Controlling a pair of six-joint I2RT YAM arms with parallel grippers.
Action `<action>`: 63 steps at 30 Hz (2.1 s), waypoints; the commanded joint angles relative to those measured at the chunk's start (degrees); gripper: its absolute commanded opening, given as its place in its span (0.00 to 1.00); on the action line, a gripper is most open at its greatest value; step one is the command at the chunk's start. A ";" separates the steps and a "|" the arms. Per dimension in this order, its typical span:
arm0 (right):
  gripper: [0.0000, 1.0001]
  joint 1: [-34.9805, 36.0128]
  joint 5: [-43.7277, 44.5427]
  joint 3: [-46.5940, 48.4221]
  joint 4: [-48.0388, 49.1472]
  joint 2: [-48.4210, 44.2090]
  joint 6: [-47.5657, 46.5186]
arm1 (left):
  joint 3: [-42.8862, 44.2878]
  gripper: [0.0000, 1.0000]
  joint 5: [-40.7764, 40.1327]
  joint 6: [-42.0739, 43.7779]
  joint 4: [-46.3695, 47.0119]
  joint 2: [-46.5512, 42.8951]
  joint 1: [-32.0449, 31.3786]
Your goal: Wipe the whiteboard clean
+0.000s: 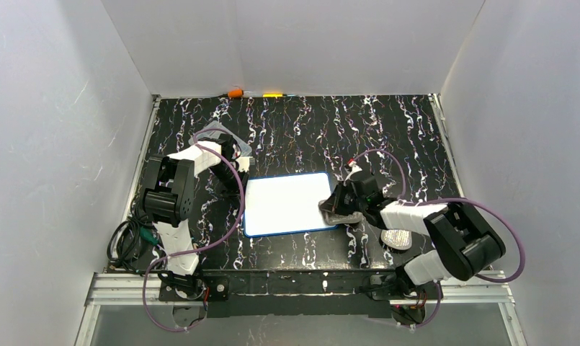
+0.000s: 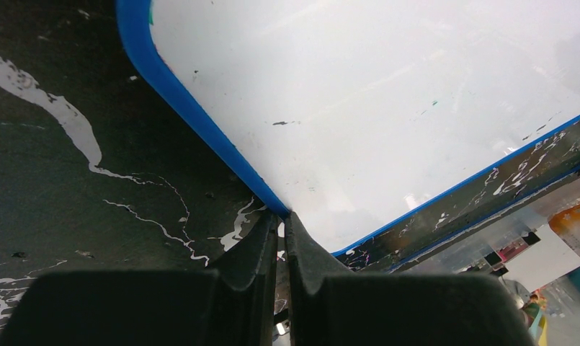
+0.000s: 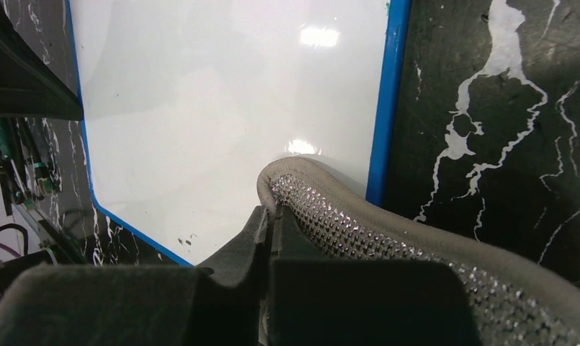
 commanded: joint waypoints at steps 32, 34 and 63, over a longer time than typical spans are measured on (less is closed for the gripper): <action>0.01 17.17 -3.60 2.88 2.89 14.48 1.94 | -1.94 0.00 -3.78 1.53 7.06 1.42 -0.82; 0.01 20.18 -4.31 6.99 4.11 18.75 2.66 | -1.77 0.00 -3.68 1.35 7.00 1.55 -0.83; 0.01 -5.61 18.43 4.42 -18.39 -6.22 -0.33 | -0.30 0.00 -4.26 2.77 5.39 0.45 -0.56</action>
